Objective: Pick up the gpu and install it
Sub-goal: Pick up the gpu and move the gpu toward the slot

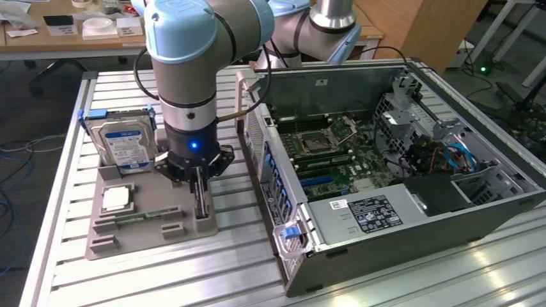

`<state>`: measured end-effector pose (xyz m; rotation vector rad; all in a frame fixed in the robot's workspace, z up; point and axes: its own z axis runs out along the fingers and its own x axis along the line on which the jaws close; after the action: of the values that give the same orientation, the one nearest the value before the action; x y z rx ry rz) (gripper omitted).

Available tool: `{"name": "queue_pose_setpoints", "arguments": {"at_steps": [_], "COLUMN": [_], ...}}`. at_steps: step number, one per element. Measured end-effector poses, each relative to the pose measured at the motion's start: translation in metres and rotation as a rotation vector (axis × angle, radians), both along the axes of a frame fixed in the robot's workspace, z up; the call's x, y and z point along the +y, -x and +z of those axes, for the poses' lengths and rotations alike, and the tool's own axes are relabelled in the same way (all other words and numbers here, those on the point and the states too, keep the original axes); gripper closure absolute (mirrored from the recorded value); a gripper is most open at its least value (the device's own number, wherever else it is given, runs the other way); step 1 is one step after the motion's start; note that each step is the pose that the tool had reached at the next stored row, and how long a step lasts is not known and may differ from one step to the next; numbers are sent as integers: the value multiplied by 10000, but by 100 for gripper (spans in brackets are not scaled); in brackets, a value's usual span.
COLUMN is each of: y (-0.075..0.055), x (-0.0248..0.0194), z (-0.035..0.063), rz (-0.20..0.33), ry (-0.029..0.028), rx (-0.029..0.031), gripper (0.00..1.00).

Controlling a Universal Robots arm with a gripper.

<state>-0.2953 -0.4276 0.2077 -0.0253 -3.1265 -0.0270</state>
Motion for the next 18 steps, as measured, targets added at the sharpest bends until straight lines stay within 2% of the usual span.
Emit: {"name": "queue_pose_setpoints", "arguments": {"at_steps": [6,8,12,18], "y": [0,0,0,0], "x": [0,1,0,0], "z": [4,38,163,428], "rz": [0,-1,-1,-1], "ry": [-1,-10,-12,-31], "rx": [-2,-1,0,0], "gripper": [72,72,72,72]}}
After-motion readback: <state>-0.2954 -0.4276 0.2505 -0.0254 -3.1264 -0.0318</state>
